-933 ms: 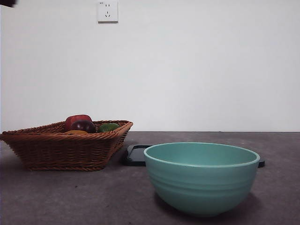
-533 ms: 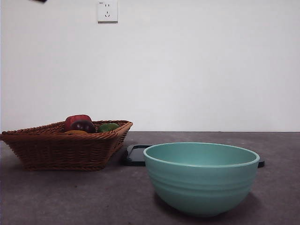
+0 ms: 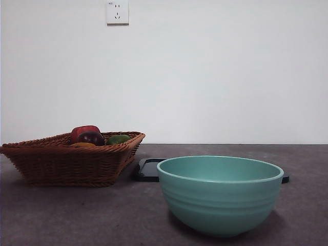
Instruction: Pick up the wifruite, put it on the bowl, pick up the plate, put it on desk
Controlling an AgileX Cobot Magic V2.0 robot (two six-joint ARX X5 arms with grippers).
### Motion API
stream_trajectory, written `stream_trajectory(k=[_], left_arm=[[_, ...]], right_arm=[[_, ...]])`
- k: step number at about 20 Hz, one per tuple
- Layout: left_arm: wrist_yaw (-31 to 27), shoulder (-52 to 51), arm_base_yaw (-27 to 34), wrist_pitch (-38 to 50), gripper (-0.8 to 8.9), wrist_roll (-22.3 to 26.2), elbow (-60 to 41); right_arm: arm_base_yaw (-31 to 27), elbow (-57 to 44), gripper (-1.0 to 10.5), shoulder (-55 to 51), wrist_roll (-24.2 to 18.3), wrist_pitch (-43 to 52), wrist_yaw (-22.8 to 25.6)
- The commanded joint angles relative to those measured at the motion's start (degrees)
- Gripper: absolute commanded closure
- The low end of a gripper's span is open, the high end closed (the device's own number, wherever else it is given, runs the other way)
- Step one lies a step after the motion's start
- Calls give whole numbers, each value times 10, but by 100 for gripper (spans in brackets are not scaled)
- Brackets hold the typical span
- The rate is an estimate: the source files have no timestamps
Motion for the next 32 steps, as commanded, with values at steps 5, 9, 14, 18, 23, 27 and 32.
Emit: stream_trajectory(k=[5,9,14,18,23,27,32], left_arm=[[3,-21,-4,4,268,11,11],[3,-29,-4,5,153,11,11],[3,-29,-4,5,157,12,11],[-4,-29,-3,7,160,19,11],[-128,-5,-2,-2,161,-39,19],[-216,64,-2,-65,161,-38,67],[-264,201,-2,-116,161,-31,151]], right_arm=[[3,9,498,1,-3,10,4],[3,9,344,1,-3,10,3],[3,9,344,1,-3,13,3],[3,9,344,1,-3,13,3],[3,9,344,1,-3,13,3],[3,9,344,1,-3,13,3],[3,9,344,1,-3,13,3]])
